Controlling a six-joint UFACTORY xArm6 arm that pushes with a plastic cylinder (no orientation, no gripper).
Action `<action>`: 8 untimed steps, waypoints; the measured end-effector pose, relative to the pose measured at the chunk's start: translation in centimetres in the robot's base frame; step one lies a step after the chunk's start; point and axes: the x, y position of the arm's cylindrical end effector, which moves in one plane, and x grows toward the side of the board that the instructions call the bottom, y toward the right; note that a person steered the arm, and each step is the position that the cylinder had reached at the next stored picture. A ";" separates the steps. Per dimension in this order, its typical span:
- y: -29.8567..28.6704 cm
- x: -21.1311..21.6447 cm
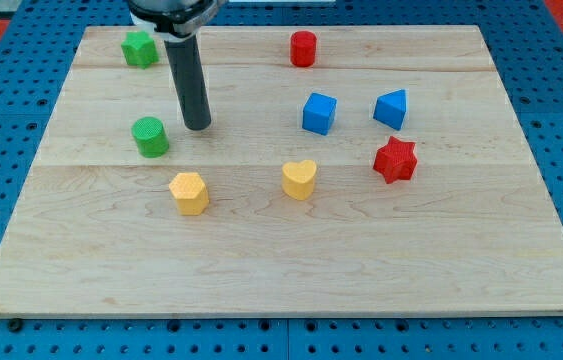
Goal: Push yellow hexagon to the bottom left corner of the board
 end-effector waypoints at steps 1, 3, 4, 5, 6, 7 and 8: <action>-1.5 1.4; -9.1 2.5; -3.1 2.5; 2.8 3.7; 2.5 7.2; 2.2 8.1; -0.5 9.7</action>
